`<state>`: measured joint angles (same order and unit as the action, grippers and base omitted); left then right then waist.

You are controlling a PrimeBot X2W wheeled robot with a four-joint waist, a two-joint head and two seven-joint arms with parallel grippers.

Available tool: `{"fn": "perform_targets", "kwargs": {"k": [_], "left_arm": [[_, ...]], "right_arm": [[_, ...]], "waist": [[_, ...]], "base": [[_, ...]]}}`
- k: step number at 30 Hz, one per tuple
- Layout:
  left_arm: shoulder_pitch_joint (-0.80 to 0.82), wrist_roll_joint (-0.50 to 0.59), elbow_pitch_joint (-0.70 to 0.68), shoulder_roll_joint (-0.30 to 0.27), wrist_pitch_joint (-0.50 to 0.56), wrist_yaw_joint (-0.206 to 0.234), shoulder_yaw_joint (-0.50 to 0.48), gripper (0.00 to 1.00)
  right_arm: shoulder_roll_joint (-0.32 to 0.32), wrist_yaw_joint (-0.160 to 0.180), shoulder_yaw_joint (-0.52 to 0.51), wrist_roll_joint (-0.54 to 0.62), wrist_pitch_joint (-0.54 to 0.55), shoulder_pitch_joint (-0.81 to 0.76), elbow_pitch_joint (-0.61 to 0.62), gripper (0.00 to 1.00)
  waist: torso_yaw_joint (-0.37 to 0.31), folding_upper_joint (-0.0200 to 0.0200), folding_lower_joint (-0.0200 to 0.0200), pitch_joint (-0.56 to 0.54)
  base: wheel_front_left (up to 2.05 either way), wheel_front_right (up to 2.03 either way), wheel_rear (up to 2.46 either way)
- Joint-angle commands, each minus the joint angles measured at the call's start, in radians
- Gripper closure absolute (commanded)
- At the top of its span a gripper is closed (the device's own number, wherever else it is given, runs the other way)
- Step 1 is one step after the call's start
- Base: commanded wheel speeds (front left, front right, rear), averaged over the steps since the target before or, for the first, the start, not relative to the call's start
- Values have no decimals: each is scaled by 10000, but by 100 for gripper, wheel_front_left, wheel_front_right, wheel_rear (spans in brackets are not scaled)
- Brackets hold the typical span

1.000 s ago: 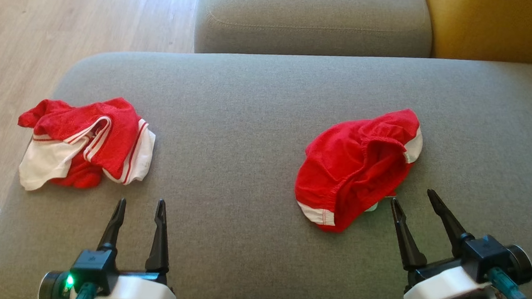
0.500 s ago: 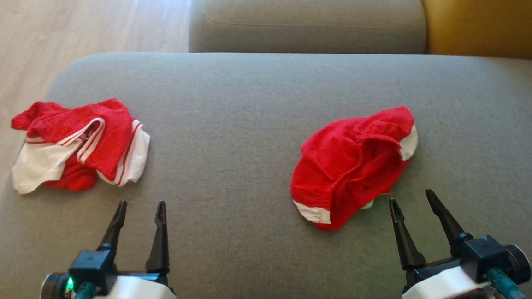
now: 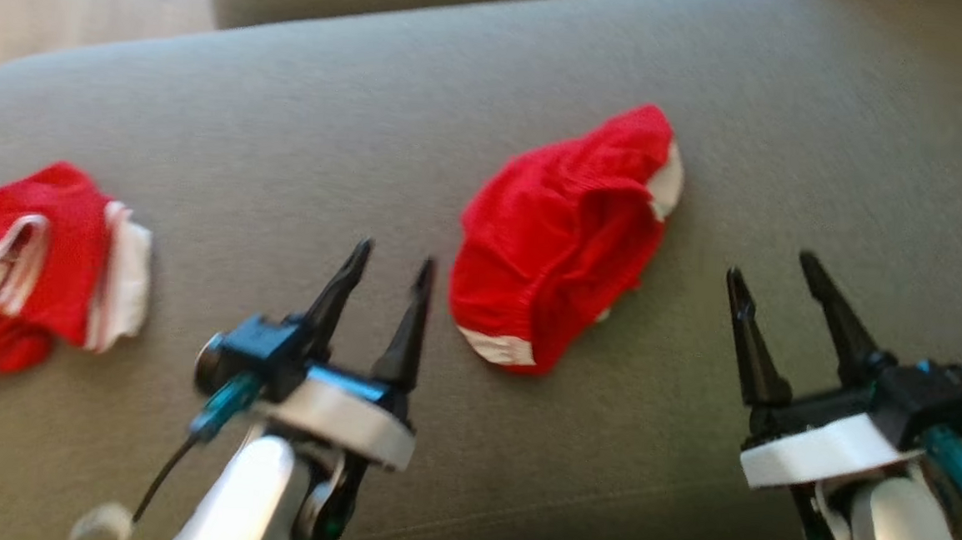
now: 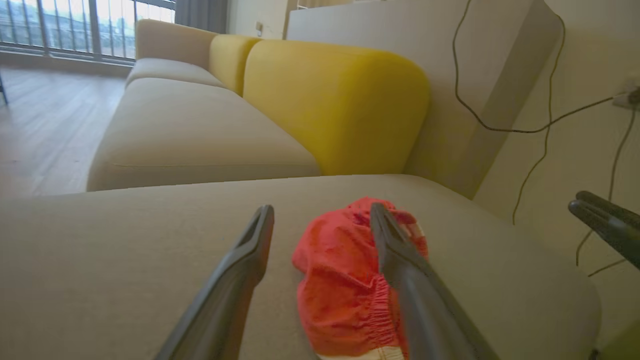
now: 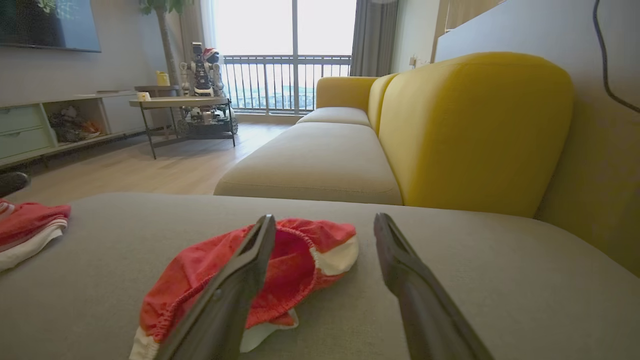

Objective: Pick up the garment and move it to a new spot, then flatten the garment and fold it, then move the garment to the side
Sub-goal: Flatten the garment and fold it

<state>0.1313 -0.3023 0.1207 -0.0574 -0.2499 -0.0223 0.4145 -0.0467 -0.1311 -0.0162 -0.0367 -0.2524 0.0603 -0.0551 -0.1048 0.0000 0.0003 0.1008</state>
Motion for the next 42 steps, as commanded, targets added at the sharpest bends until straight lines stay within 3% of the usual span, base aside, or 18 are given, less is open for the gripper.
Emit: {"fn": "perform_targets", "kwargs": {"k": [1,6,12,19,37,38,39,40,41,42], "left_arm": [[938,-84,98,71,-118,-288,94,0],[2410,-291,1381,71,50,-626,1078,0],[3948,-1000,2554,71,1123,-416,1813,0],[4979,-2382,3108,72,1544,-444,2515,0],[7151,-4279,5251,72,1432,1455,4008,0],[7219,-4364,5320,72,1368,1524,4058,21],[7291,-4438,5384,72,1291,1581,4103,56],[7358,-4516,5454,72,1214,1614,4142,80],[7414,-4600,5513,72,1133,1624,4176,100],[7462,-4665,5578,72,1083,1625,4232,100]], "right_arm": [[-35,4,264,-88,-94,453,420,0],[-35,4,238,-221,-94,640,448,0],[-35,4,312,-554,-94,893,571,0],[-35,4,361,-771,-94,956,582,0],[-35,4,582,-1007,-94,1258,570,0],[-35,4,593,-1017,-94,1267,572,0],[-35,4,597,-1026,-94,1275,573,0],[-35,4,594,-1034,-94,1280,571,0],[-35,4,580,-1039,-94,1281,568,0],[-35,4,560,-1037,-94,1277,567,0]], "waist": [[-1033,0,-3,932],[-1854,0,-3,1482],[-2631,0,-3,2146],[-3132,0,-3,2572],[-3569,0,-3,3019],[-3595,0,-3,3022],[-3617,0,-3,3022],[-3633,0,-3,3017],[-3640,0,-3,3004],[-3636,0,-3,2987]], "base": [[0,0,0],[0,0,0],[0,0,0],[0,0,0],[0,0,0],[0,0,0],[0,0,0],[0,0,0],[0,0,0],[0,0,0]]}}
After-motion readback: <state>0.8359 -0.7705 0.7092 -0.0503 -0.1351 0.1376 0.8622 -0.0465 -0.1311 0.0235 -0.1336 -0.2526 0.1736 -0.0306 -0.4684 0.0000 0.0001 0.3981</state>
